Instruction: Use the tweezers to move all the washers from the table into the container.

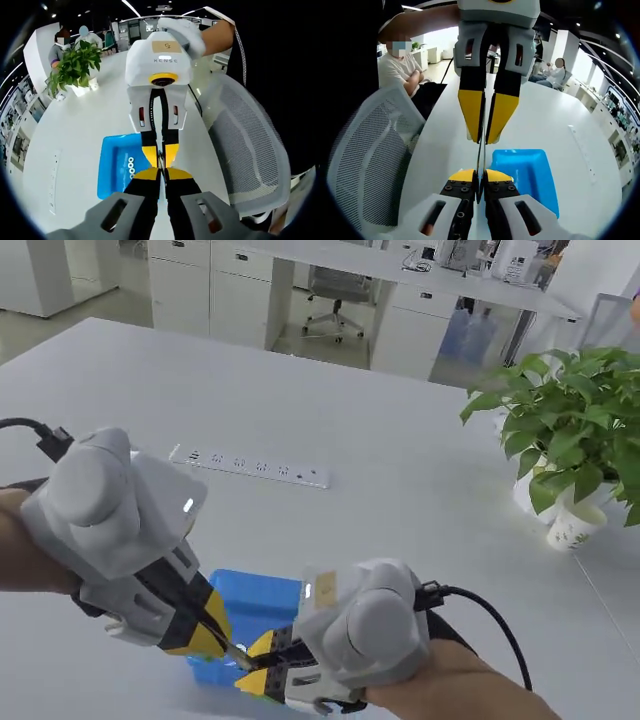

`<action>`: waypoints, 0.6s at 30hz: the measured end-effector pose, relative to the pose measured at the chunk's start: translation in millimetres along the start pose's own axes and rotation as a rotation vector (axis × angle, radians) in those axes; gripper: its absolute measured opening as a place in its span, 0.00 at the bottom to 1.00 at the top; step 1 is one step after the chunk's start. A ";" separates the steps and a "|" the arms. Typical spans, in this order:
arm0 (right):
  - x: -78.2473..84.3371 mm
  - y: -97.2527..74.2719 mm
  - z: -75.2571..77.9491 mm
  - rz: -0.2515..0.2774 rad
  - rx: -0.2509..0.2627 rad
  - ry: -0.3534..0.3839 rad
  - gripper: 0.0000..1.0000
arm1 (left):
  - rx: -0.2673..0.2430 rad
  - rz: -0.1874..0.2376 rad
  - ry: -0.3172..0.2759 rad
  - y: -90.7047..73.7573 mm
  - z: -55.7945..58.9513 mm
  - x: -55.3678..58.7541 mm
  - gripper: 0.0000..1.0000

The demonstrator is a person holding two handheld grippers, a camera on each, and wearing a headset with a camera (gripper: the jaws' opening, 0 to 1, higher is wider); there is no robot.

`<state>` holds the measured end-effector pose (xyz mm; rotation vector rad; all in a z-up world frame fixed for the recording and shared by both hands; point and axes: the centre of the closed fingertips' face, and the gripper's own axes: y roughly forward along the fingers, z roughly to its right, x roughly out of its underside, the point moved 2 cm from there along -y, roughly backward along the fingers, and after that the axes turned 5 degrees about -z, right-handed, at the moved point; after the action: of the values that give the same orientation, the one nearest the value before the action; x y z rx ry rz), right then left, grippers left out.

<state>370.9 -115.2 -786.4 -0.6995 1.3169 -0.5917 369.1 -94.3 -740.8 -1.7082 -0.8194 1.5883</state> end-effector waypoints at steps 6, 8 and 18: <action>9.1 4.4 -14.8 -0.022 -0.030 0.009 0.07 | 0.018 0.000 -0.003 14.1 14.4 4.7 0.06; 13.3 6.8 -20.9 -0.039 -0.042 0.005 0.07 | 0.034 -0.007 -0.011 20.2 20.7 7.3 0.06; 27.6 13.8 -33.7 -0.104 -0.071 -0.023 0.06 | 0.059 -0.043 -0.016 36.3 35.0 16.8 0.07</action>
<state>342.1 -130.5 -818.4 -0.8345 1.2903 -0.6215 335.7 -100.4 -781.6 -1.6275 -0.8039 1.5835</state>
